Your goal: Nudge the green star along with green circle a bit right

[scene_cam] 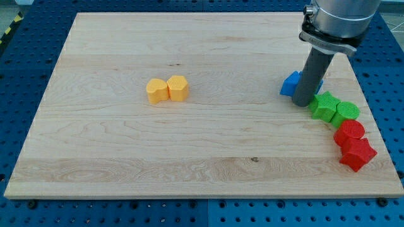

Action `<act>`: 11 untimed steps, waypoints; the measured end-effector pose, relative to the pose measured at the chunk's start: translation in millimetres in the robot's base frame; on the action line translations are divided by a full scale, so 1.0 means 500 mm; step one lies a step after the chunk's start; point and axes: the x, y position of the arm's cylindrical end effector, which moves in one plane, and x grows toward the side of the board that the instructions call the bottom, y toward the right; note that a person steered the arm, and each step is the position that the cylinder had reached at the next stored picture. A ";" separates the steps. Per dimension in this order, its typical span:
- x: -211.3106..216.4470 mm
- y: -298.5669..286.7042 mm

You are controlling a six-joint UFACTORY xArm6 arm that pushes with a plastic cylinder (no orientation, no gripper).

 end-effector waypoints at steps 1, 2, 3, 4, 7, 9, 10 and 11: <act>-0.030 0.034; -0.032 0.027; -0.032 -0.044; -0.028 -0.094; 0.025 -0.016; 0.038 -0.016; 0.020 -0.016; 0.014 0.004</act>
